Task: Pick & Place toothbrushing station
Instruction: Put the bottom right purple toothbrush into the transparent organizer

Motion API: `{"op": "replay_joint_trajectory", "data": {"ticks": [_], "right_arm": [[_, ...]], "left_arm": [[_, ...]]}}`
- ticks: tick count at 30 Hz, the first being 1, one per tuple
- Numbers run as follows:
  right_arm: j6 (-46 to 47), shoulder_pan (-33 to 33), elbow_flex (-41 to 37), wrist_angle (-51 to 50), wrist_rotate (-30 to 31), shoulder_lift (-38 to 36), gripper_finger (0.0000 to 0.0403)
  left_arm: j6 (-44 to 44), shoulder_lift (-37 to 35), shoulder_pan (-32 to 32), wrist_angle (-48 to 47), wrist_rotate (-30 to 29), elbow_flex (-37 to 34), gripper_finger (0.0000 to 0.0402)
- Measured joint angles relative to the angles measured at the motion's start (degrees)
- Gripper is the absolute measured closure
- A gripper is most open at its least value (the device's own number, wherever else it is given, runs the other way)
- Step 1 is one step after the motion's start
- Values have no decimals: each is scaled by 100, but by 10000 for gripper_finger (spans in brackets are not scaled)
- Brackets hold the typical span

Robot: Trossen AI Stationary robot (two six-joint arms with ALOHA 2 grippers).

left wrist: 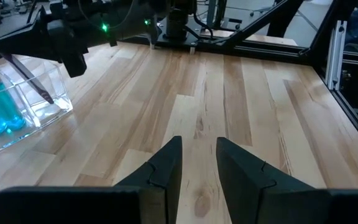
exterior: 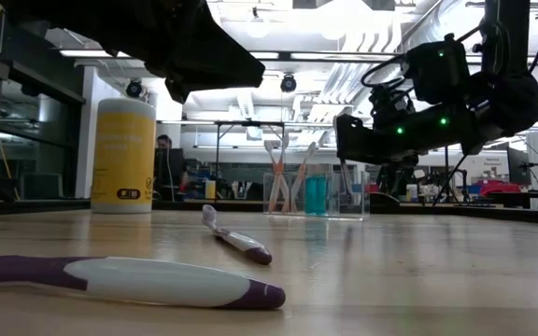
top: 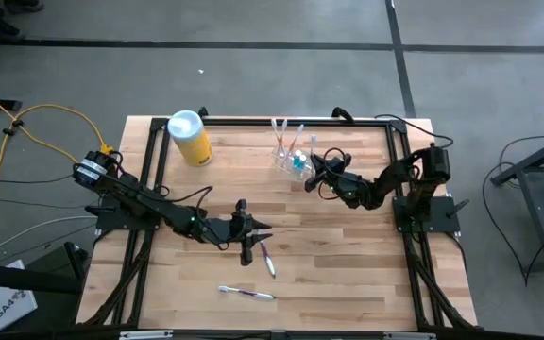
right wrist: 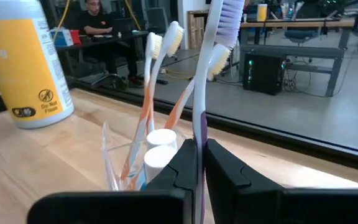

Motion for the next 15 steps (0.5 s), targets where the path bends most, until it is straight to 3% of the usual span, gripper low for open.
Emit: {"op": "replay_joint_trajectory", "data": {"ticks": [5,15], "right_arm": [[67,0,0,-8,227,0,376],[519,0,0,-463,51,0,374]], "left_arm": [[0,0,0,0,0,0,307],[2,0,0,0,0,0,307]]}}
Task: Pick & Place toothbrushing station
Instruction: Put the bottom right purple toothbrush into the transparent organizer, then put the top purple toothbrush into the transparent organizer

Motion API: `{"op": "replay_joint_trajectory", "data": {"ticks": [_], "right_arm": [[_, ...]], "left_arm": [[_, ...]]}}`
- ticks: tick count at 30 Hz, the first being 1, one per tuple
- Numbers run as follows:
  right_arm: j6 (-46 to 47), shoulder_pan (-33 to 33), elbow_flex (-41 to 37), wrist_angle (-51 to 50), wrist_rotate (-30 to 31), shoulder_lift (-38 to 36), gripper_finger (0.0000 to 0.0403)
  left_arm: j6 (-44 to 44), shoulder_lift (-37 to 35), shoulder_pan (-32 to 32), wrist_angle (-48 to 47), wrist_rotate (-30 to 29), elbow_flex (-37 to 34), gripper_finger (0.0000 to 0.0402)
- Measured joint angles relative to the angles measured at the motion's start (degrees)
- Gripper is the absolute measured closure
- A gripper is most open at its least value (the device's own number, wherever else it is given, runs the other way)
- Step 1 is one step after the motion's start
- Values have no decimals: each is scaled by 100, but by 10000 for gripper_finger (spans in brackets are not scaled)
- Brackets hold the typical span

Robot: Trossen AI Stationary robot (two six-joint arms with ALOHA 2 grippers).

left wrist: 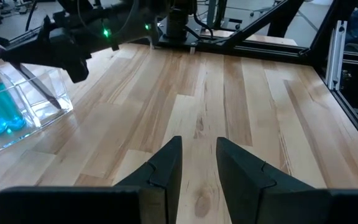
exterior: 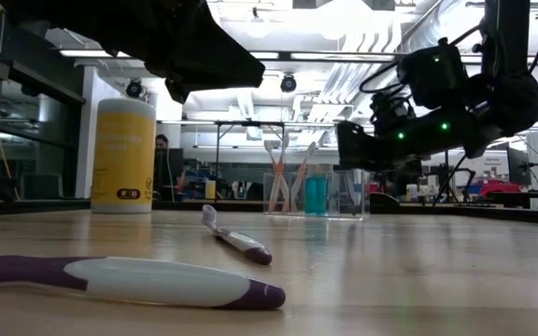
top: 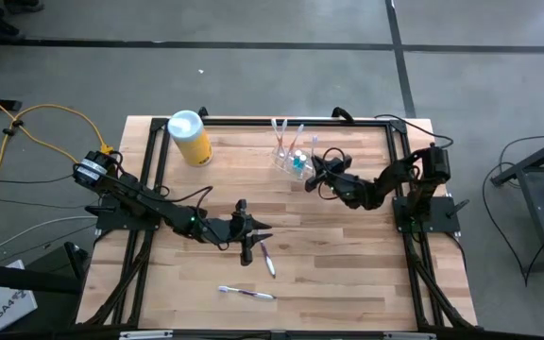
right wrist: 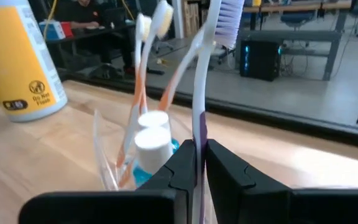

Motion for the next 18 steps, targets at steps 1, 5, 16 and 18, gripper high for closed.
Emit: {"op": "replay_joint_trajectory", "data": {"ticks": [1,5,16,18], "right_arm": [[81,0,0,-82,28,0,374],[93,0,0,-141,39,0,374],[-114,-15,0,-99,-141,0,330],[-181,-15,0,-76,-131,0,311]], "left_arm": [[0,0,0,0,0,0,307],[1,0,0,0,0,0,307],[4,0,0,0,0,0,307],[4,0,0,2,0,0,307]]}}
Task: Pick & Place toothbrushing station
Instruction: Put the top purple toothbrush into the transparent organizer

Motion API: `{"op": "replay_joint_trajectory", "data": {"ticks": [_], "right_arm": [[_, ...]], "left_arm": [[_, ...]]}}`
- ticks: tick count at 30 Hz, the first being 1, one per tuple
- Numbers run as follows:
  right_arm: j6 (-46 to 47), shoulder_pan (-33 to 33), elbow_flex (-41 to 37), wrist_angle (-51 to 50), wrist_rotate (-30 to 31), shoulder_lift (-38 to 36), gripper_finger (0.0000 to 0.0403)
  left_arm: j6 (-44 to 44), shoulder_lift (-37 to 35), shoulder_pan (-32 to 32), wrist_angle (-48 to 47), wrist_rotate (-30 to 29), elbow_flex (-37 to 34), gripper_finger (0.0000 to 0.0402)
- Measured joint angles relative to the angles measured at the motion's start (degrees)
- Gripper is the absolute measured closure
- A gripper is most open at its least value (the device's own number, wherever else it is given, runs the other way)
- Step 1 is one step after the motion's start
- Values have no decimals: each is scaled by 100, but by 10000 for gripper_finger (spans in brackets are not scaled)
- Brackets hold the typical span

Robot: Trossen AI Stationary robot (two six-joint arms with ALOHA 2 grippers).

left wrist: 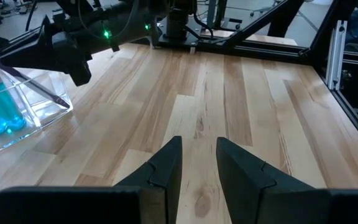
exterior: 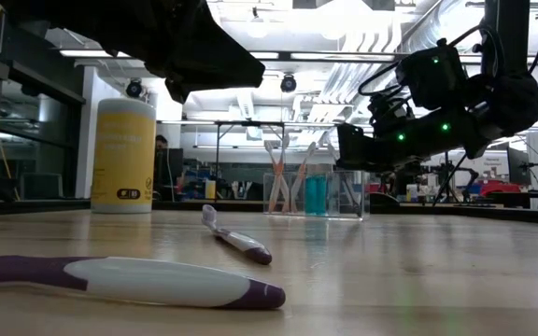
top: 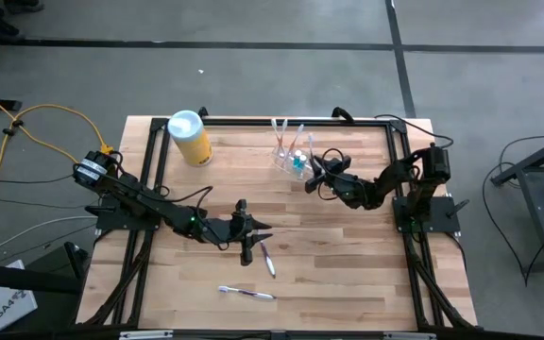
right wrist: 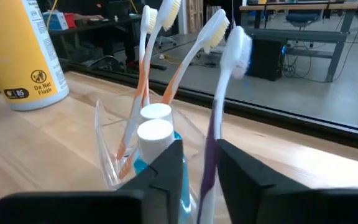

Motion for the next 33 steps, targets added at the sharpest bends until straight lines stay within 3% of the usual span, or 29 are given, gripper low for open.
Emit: {"op": "replay_joint_trajectory", "data": {"ticks": [9,20,29,33], "right_arm": [[-754,4,0,753,170,-11,249],[-1237,666,0,791,133,-723,241],[12,1572,2,-628,-1195,-1194,242],[280,1794,1,-921,-1357,-1239,243]], "left_arm": [[11,2,0,0,0,0,307],[7,2,0,-75,0,0,307],[3,-542,-149,-1584,28,-2,307],[517,-991,-300,-2412,701,-2,307]]}}
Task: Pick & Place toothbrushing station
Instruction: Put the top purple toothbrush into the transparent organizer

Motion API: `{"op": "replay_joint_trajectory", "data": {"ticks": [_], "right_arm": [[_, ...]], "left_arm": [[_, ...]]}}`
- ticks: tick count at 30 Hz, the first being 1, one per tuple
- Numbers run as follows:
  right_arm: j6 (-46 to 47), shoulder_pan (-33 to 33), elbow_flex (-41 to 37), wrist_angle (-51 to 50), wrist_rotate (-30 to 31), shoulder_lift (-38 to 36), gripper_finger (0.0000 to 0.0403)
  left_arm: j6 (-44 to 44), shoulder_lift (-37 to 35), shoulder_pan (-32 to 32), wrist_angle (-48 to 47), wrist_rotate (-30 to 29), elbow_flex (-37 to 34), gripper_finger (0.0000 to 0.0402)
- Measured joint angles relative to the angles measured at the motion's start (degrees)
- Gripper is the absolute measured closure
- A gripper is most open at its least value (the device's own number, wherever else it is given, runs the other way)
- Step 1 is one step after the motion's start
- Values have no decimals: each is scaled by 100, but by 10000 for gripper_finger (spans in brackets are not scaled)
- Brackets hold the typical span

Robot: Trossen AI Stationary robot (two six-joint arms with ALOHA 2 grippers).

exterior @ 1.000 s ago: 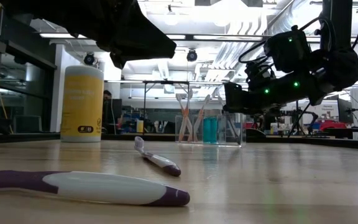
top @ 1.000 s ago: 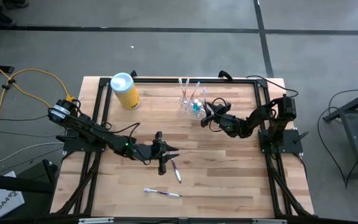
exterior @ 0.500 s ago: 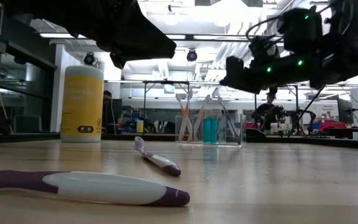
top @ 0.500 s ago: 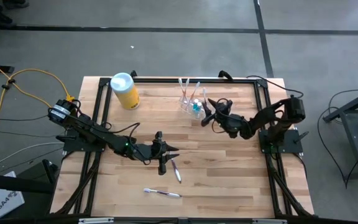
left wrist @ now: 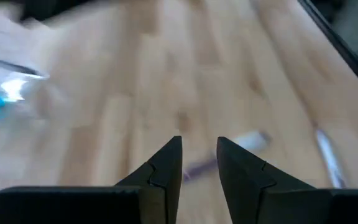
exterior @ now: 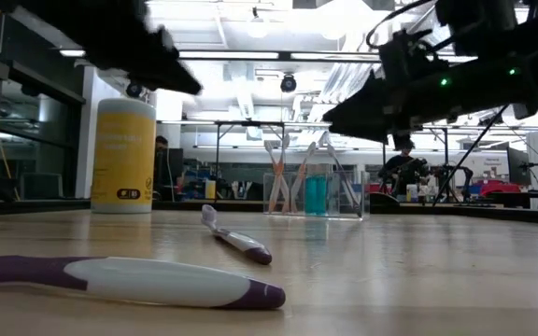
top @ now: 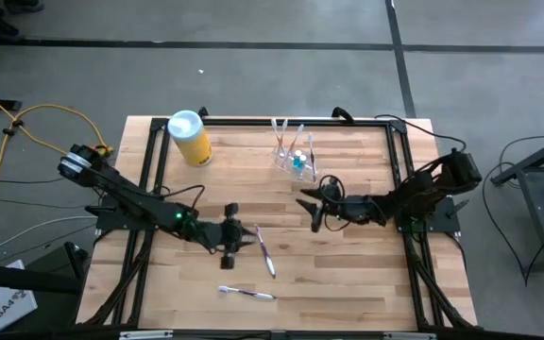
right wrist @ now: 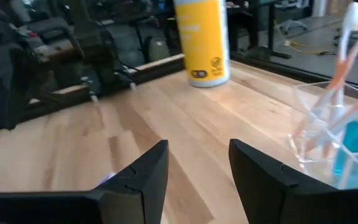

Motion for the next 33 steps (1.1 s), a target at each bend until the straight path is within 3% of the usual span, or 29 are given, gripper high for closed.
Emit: {"op": "replay_joint_trajectory", "data": {"ticks": [3,5,13,23,33], "right_arm": [[-47,117,95,43,-34,-11,243],[-90,150,171,-21,-232,-22,243],[311,340,713,-755,-1081,-26,243],[343,721,1179,-1255,-1086,-26,243],[1113,936,1183,-1332,-1063,-26,243]], "left_arm": [[230,-121,-54,-358,657,0,307],[252,-115,-50,-532,751,0,307],[726,185,16,-1045,458,-2,307],[2032,348,30,-867,245,3,307],[2397,558,-26,-826,-10,0,307]]}}
